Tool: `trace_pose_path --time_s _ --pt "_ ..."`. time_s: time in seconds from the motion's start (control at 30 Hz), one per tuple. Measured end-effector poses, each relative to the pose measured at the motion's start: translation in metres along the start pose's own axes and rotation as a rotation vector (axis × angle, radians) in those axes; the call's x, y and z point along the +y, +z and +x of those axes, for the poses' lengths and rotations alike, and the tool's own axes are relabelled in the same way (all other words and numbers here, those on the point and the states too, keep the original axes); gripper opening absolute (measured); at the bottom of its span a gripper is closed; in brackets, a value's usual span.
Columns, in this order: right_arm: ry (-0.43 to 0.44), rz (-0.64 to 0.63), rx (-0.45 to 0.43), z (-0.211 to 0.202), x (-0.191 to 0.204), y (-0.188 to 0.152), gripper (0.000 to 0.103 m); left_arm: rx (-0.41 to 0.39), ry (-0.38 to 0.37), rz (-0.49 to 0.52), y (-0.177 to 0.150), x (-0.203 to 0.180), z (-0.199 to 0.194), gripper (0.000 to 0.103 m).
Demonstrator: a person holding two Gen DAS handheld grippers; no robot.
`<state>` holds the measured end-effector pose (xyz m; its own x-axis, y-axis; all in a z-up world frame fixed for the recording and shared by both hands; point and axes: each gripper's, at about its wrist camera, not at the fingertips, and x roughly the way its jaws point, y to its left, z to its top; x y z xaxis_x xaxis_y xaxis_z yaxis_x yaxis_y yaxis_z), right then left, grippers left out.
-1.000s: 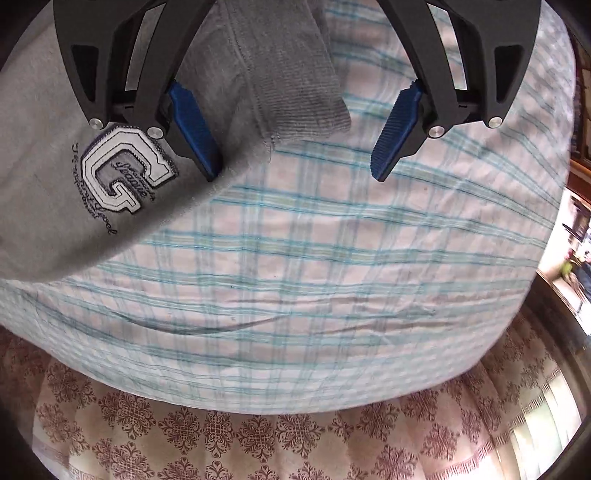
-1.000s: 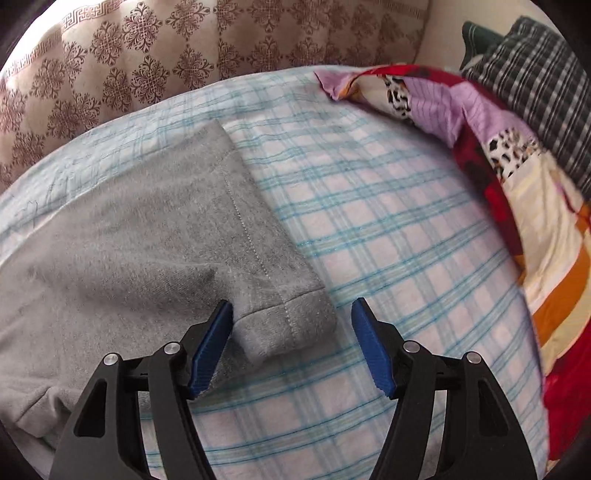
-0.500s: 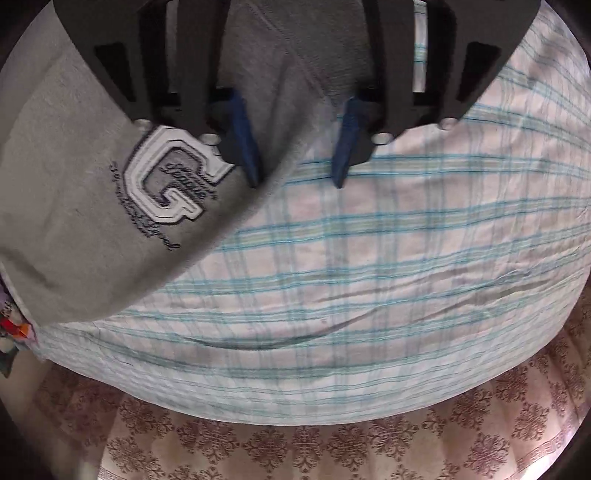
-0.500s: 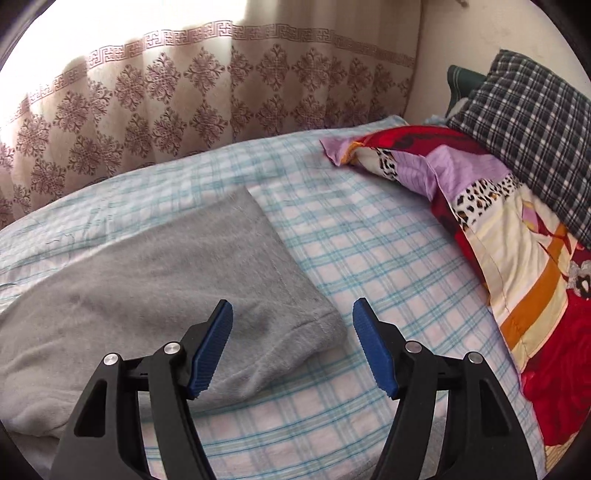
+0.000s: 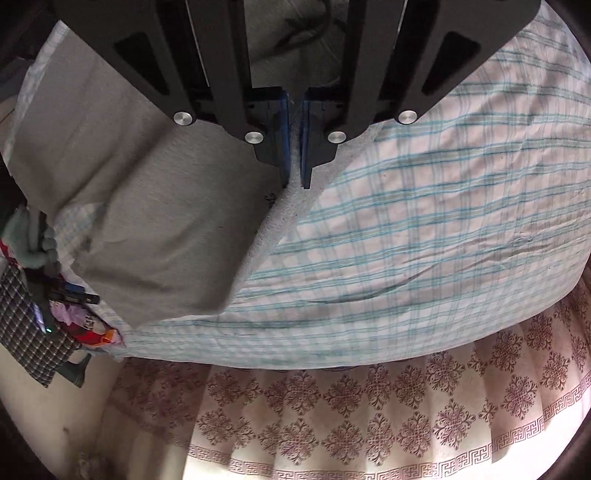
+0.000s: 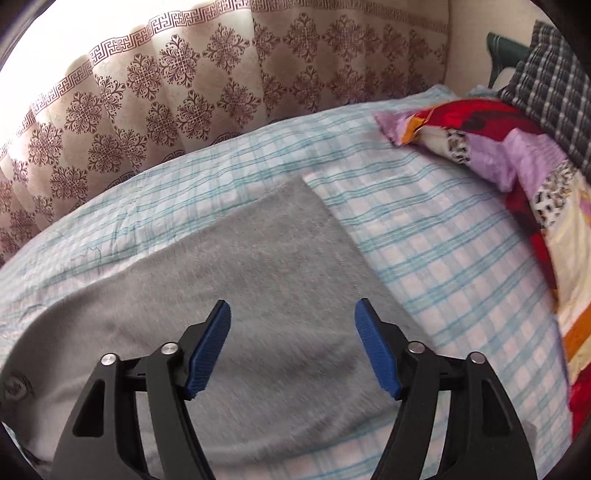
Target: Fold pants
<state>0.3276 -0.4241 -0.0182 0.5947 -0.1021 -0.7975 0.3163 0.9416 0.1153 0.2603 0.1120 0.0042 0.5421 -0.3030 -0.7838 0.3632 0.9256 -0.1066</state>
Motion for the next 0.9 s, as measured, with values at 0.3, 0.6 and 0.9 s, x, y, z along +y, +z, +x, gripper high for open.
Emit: trace_pose_path --time_s 0.3,0.6,0.9 --pt "0.112 0.1 0.118 0.049 0.038 0.046 0.073 -0.007 -0.096 0.04 -0.038 -0.037 -0.047 0.005" --pt "0.067 0.193 0.197 0.087 0.045 0.085 0.073 0.03 -0.138 0.047 -0.072 -0.049 -0.067 0.005" --pt "0.086 0.224 0.246 0.098 0.025 0.078 0.008 -0.017 -0.115 0.036 -0.069 -0.04 -0.087 0.005"
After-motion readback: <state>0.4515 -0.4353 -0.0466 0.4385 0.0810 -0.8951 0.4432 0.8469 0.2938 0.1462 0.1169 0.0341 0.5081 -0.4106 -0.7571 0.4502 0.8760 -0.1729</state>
